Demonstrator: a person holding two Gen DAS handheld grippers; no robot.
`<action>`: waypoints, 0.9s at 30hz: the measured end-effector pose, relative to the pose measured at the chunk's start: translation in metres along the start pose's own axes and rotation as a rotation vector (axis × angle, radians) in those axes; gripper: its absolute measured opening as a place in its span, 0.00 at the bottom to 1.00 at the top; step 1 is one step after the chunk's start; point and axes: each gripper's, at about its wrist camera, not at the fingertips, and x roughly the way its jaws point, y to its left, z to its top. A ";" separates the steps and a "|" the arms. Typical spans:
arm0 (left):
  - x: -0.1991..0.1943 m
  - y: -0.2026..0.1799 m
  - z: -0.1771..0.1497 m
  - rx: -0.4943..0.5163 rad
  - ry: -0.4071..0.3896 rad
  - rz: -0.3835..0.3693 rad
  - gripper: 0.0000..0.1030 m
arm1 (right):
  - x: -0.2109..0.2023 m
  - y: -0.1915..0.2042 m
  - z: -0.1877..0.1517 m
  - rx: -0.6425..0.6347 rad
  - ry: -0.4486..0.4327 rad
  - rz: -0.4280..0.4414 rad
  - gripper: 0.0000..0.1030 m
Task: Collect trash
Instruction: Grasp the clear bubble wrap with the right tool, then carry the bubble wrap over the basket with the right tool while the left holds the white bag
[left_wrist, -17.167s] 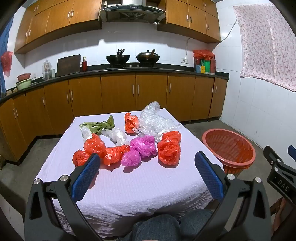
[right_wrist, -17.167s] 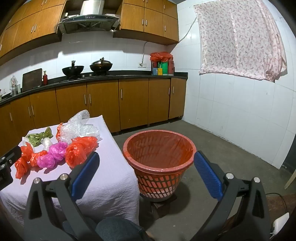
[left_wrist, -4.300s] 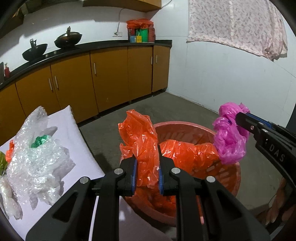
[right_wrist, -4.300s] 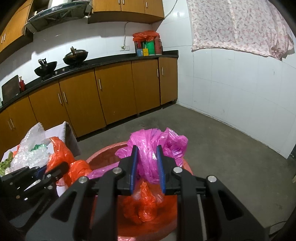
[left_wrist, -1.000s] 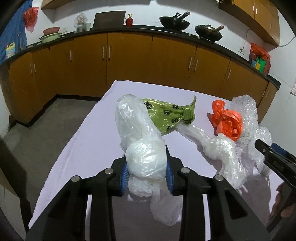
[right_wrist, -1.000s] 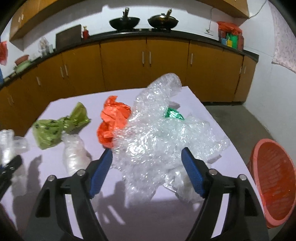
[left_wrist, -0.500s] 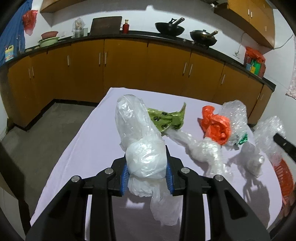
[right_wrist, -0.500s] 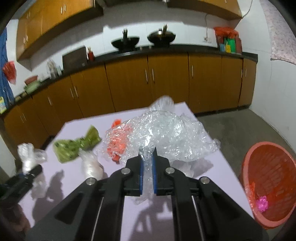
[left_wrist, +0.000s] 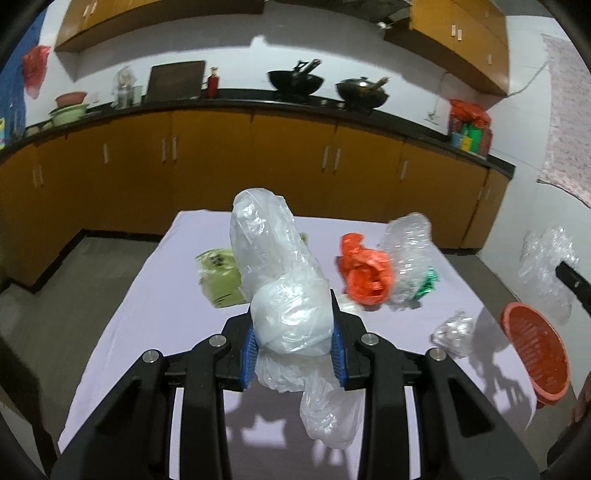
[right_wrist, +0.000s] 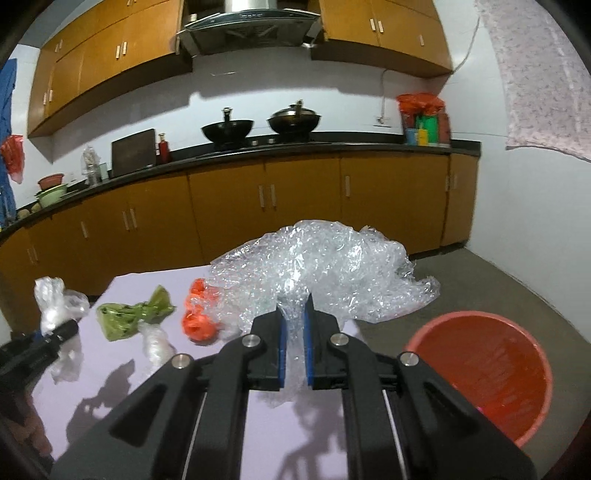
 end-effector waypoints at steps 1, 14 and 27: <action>0.000 -0.004 0.000 0.007 -0.002 -0.006 0.32 | 0.000 -0.003 -0.001 0.004 0.001 -0.007 0.09; -0.002 -0.060 -0.005 0.091 0.011 -0.106 0.32 | -0.019 -0.065 -0.025 0.036 0.018 -0.142 0.09; -0.002 -0.092 -0.013 0.153 0.037 -0.175 0.32 | -0.032 -0.094 -0.045 0.048 0.050 -0.205 0.09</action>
